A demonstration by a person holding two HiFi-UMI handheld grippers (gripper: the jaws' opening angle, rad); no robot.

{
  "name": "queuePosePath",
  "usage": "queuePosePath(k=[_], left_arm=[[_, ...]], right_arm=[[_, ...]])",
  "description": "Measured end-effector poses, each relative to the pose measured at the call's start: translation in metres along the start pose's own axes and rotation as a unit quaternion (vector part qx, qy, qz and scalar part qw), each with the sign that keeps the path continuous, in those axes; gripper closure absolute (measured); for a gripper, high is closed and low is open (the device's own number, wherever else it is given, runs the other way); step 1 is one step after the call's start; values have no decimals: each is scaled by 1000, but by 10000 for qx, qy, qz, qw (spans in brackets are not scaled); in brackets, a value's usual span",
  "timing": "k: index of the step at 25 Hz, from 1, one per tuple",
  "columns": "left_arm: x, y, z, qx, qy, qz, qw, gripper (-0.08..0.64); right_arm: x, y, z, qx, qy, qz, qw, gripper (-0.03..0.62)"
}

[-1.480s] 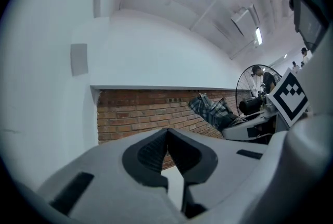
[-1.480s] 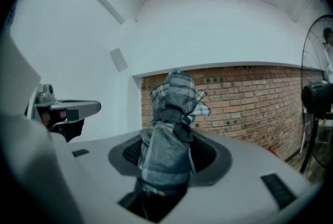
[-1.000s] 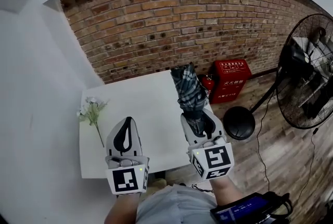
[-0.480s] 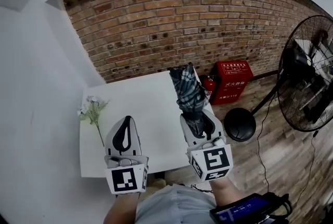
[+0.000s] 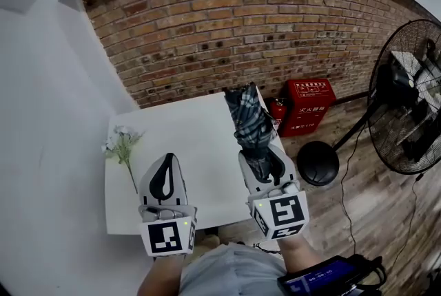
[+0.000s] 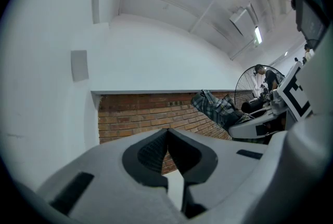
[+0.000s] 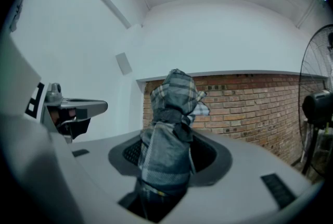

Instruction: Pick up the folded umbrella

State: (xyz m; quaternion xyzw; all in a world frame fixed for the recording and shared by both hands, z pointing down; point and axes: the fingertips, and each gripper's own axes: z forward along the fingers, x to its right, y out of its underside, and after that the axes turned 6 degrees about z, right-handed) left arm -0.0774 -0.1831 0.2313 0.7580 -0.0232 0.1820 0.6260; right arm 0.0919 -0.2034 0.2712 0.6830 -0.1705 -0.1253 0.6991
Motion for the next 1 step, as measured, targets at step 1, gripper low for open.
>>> queuePosePath(k=[1], left_arm=[[0, 1, 1, -6, 1, -3, 10000, 552]], right_arm=[[0, 0, 1, 0, -1, -1, 10000, 399]])
